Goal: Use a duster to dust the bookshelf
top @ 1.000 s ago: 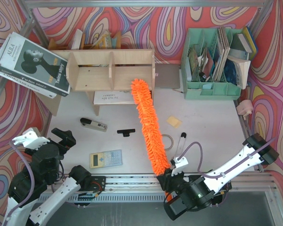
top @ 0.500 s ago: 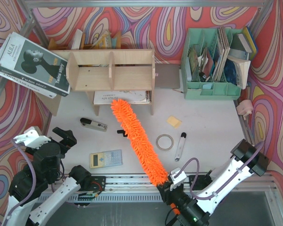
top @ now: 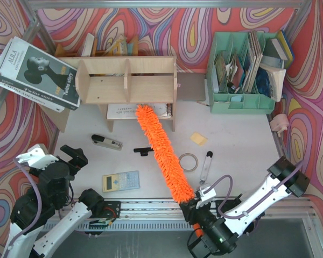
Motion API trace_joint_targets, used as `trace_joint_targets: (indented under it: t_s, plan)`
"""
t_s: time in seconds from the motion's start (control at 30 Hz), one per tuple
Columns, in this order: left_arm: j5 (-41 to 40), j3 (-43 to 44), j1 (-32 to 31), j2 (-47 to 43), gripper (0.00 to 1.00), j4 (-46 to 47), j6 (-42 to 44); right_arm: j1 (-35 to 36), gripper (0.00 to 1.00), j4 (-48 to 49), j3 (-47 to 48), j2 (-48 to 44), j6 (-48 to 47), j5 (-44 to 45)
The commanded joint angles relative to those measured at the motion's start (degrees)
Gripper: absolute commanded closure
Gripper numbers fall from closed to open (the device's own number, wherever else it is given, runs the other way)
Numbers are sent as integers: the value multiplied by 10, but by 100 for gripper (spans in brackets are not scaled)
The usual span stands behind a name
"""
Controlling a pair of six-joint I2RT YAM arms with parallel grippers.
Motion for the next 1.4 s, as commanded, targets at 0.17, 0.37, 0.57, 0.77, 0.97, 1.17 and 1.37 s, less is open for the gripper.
trace_joint_targets:
  t_s: [0.17,0.37,0.57,0.77,0.97,1.17,1.37]
  plan:
    - [0,-3,-3,17,2,3,12,-75,100,211,-55,-88,-219,48]
    - [0,-4,-3,24,2,4,13,-140,100,413,-114,-154,-416,21]
    - [0,-3,-3,25,1,3,12,-185,100,439,-103,-141,-453,20]
    - [1,-3,-3,22,2,3,12,-247,100,512,-118,-151,-521,-5]
    - [2,-3,-3,19,2,4,13,-307,100,605,-114,-140,-601,-58]
    - [5,-5,-3,18,2,6,14,-361,100,704,-83,-80,-688,-143]
    - [7,-5,-3,7,2,7,14,-378,100,750,-2,10,-757,-192]
